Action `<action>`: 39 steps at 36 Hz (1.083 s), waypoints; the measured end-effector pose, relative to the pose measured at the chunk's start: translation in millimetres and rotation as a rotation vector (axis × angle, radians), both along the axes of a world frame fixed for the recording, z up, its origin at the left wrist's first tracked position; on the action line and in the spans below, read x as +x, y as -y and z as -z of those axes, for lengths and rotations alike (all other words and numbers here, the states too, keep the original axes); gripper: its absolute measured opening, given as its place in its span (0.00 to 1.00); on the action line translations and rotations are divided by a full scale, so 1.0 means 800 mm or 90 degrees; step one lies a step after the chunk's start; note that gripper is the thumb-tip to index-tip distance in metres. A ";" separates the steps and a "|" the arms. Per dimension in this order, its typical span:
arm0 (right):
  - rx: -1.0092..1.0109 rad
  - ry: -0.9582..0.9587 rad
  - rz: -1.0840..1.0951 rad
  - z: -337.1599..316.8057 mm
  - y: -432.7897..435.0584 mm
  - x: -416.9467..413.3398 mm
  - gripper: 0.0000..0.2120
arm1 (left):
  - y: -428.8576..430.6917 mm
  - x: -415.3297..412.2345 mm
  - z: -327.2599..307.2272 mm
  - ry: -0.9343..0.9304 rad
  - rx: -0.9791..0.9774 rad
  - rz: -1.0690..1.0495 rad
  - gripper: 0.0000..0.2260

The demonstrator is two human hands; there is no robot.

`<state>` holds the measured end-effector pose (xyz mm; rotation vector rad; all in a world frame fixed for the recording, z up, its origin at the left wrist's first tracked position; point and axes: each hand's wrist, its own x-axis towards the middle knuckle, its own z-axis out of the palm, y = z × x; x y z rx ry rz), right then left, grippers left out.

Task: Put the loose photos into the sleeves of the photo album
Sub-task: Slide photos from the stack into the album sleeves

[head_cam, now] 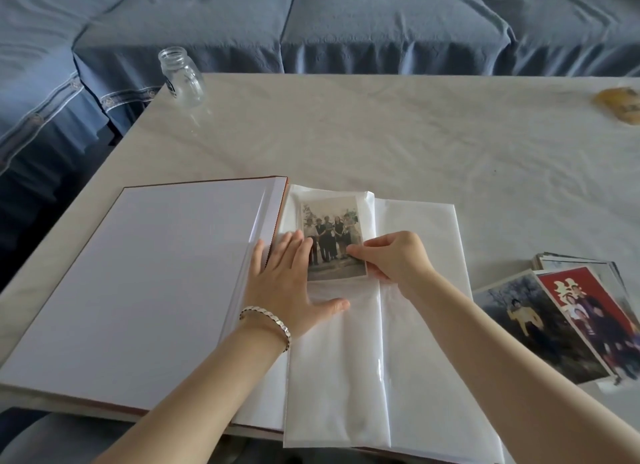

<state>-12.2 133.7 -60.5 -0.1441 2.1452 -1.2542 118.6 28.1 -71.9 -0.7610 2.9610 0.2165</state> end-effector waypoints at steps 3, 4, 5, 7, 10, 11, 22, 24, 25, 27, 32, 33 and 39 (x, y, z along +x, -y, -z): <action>0.000 0.006 0.011 0.000 0.001 0.000 0.12 | 0.000 0.000 0.000 -0.006 -0.009 0.001 0.48; 0.000 0.004 0.013 0.000 0.001 0.000 0.12 | 0.000 0.000 0.001 -0.008 -0.012 0.001 0.49; -0.001 0.001 0.015 0.000 0.001 0.000 0.11 | 0.000 -0.001 0.001 -0.009 -0.014 0.001 0.49; 0.000 -0.011 0.017 0.001 -0.001 0.002 0.10 | 0.000 0.000 0.002 -0.010 -0.024 0.002 0.52; 0.006 -0.059 0.013 0.001 -0.002 0.005 0.11 | 0.002 0.000 0.004 -0.009 -0.030 0.002 0.53; 0.011 -0.088 0.011 0.002 -0.003 0.007 0.11 | 0.002 0.000 0.005 -0.009 -0.027 0.002 0.52; 0.041 -0.264 -0.011 0.002 -0.004 0.026 0.08 | 0.001 0.001 0.005 -0.033 -0.019 0.002 0.53; 0.026 -0.237 -0.014 0.001 -0.004 0.025 0.09 | 0.001 0.001 0.005 -0.034 -0.016 0.001 0.52; 0.014 -0.212 -0.015 0.000 -0.004 0.023 0.09 | 0.001 0.001 0.005 -0.032 -0.011 -0.001 0.52; -0.014 -0.135 -0.011 -0.002 -0.006 0.015 0.09 | 0.002 0.001 0.005 -0.027 -0.005 -0.002 0.51; -0.068 0.005 0.030 0.000 -0.016 0.005 0.06 | 0.005 0.001 0.007 0.022 -0.038 0.039 0.53; -0.072 -0.017 0.023 0.001 -0.021 0.005 0.07 | 0.006 0.001 0.007 0.021 -0.040 0.045 0.54; 0.061 -0.314 -0.027 -0.009 -0.100 0.004 0.06 | 0.001 0.002 0.011 -0.116 -0.052 0.118 0.26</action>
